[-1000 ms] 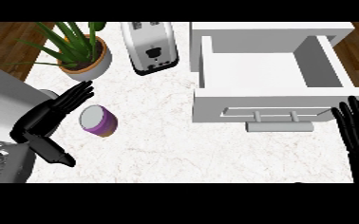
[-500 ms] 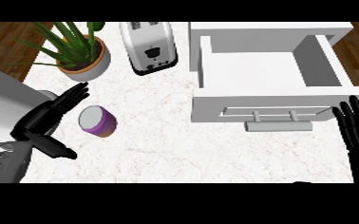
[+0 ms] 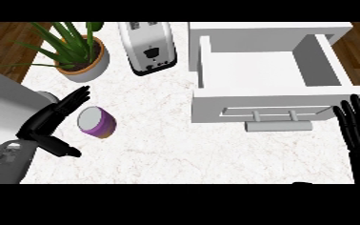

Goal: Pick up the can, place it into the drawer and close the drawer

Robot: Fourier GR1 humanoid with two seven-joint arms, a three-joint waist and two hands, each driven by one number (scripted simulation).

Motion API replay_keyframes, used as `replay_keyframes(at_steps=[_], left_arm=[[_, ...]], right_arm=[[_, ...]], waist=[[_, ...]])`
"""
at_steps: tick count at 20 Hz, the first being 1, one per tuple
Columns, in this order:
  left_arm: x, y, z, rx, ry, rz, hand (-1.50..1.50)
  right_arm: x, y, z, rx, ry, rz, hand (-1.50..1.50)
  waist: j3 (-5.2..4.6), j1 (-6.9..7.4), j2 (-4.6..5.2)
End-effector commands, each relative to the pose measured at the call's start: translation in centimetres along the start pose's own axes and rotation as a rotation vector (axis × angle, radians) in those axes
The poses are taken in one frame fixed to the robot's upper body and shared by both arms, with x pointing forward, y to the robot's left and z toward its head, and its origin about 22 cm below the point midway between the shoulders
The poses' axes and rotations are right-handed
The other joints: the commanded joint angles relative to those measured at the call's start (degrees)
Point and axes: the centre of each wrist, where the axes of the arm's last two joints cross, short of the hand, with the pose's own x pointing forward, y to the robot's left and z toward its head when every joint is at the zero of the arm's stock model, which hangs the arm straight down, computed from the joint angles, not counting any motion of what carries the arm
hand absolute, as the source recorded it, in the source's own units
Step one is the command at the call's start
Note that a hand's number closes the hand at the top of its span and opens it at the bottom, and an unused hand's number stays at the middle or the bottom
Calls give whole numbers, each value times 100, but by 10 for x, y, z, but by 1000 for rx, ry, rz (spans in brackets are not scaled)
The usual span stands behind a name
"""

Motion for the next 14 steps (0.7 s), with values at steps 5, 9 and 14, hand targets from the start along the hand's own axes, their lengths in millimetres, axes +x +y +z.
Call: replay_keyframes(at_steps=[5, 9, 14], left_arm=[[-10, 8, -1, -75, -40, 92, -150], [-8, -1, -22, -73, -63, 86, -150], [-19, 1, -3, -75, -59, 96, -150]], right_arm=[[20, 1, -11, -2, -11, -5, -150], [12, -20, 0, 22, -24, -9, -150], [11, -5, 12, 6, -5, 3, -150]], waist=[[-6, -18, 13], [-2, -67, 10], [-1, -25, 0]])
